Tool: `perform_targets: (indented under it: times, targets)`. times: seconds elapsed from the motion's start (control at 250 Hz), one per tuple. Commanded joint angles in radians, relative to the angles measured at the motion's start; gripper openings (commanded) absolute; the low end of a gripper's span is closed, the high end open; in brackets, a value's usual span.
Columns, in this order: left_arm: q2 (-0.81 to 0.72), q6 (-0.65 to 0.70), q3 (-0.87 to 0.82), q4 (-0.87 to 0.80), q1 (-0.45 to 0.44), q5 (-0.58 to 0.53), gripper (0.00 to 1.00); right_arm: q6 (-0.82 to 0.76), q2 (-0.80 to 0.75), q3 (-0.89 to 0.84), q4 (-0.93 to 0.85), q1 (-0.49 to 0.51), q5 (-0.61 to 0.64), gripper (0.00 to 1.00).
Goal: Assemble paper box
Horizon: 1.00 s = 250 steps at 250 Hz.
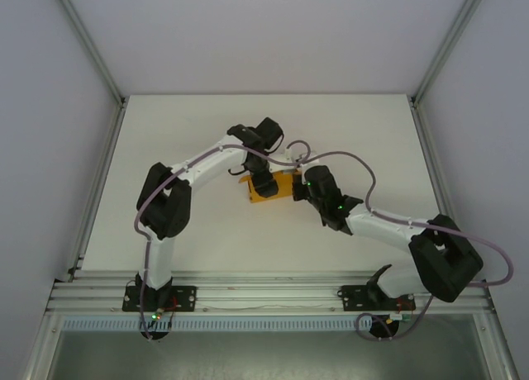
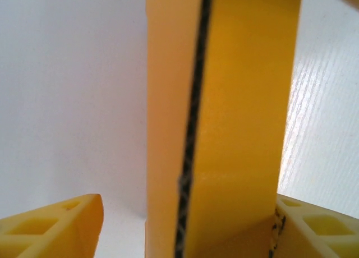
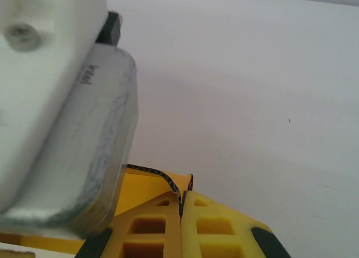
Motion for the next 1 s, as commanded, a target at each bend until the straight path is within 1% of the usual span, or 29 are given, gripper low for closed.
perform_targets:
  times: [0.0,0.084,0.1,0.24,0.348,0.456,0.508,0.552,0.62,0.739,0.807,0.851,0.899,0.995]
  targets:
    - [-0.073,-0.058,-0.047,0.054,-0.008,-0.017,0.76,0.005,0.06,0.013,-0.214,0.014,0.008,0.0]
    - [-0.097,-0.099,-0.093,0.089,-0.006,-0.048,0.79,0.015,0.087,0.05,-0.253,0.014,0.043,0.0]
    - [-0.128,-0.107,-0.102,0.097,-0.007,-0.05,0.79,0.015,0.093,0.054,-0.257,0.013,0.047,0.0]
    - [-0.232,-0.209,-0.199,0.174,0.001,-0.105,0.82,0.016,0.128,0.074,-0.278,0.014,0.063,0.0]
    - [-0.326,-0.313,-0.304,0.247,0.004,-0.198,0.82,0.028,0.122,0.079,-0.283,0.016,0.06,0.0]
    - [-0.409,-0.423,-0.381,0.285,0.009,-0.301,0.82,0.029,0.12,0.092,-0.302,0.016,0.058,0.0]
    - [-0.435,-0.465,-0.404,0.289,0.013,-0.333,0.78,0.036,0.131,0.119,-0.335,0.017,0.069,0.0]
    - [-0.448,-0.499,-0.409,0.281,0.017,-0.351,0.72,0.046,0.144,0.148,-0.37,0.017,0.088,0.0]
    - [-0.455,-0.532,-0.412,0.262,0.023,-0.346,0.63,0.056,0.163,0.189,-0.415,0.018,0.111,0.0]
    - [-0.452,-0.549,-0.426,0.271,0.023,-0.316,0.48,0.057,0.176,0.225,-0.447,0.019,0.124,0.0]
    - [-0.443,-0.556,-0.431,0.279,0.024,-0.322,0.43,0.051,0.182,0.243,-0.47,0.02,0.125,0.0]
    - [-0.434,-0.558,-0.429,0.279,0.024,-0.328,0.42,0.054,0.182,0.249,-0.479,0.021,0.129,0.0]
    - [-0.427,-0.56,-0.427,0.277,0.026,-0.332,0.34,0.051,0.18,0.253,-0.486,0.02,0.125,0.0]
    - [-0.414,-0.561,-0.422,0.279,0.027,-0.34,0.33,0.051,0.181,0.256,-0.49,0.02,0.115,0.0]
